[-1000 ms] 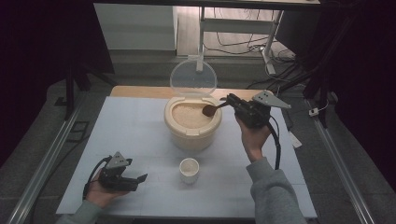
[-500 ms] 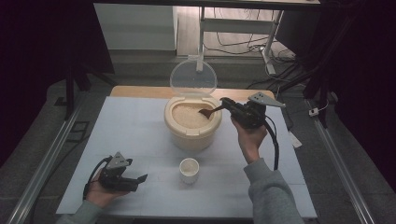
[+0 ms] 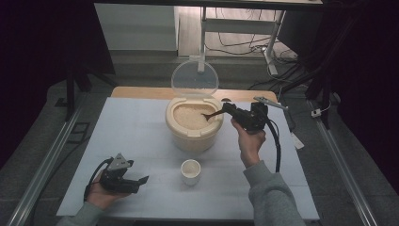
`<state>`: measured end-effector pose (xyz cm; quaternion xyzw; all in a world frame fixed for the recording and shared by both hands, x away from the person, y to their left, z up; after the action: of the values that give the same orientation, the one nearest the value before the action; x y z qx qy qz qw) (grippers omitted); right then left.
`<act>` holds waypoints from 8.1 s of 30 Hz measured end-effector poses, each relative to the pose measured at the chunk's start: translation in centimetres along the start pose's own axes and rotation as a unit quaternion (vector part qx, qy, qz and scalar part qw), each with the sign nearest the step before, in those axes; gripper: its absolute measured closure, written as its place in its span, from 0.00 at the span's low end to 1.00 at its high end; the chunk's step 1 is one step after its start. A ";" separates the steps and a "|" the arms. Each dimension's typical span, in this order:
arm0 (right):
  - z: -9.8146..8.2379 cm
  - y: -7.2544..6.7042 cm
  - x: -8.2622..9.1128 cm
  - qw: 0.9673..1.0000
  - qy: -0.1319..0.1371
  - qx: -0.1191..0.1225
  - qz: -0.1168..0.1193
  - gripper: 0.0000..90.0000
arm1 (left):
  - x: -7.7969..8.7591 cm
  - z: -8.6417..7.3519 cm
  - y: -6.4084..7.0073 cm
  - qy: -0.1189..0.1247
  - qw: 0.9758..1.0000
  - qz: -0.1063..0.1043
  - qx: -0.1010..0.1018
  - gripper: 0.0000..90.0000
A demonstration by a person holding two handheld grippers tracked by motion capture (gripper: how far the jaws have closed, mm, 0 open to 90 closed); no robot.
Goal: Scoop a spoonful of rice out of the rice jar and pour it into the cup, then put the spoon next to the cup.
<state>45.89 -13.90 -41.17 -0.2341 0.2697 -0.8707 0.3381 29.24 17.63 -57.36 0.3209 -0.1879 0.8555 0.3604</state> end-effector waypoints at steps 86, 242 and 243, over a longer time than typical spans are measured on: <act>1.0 3.0 2.8 0.960 0.022 -0.265 0.084 0.92 | -0.1 0.0 0.0 -0.002 1.000 0.002 -0.006 0.17; -7.2 -0.2 9.9 0.978 -0.193 0.038 0.074 0.92 | -0.2 0.0 0.0 -0.006 1.000 0.002 -0.007 0.16; -7.5 -0.1 9.7 0.976 -0.201 0.039 0.074 0.92 | -0.2 0.0 0.0 -0.007 1.000 0.002 -0.007 0.16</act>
<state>34.98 -18.43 -44.47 -0.3707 0.1788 -0.7880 0.4579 29.35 17.51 -57.52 0.3236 -0.1971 0.8527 0.3595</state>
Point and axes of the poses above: each handheld gripper's, and its own axes: x roughly backward along the jaws, z roughly out of its top, y roughly to its right, the point moved 8 cm from there along -x, roughly forward along the jaws, and after that the axes turned 13 degrees about -x, right-handed, at the moved point
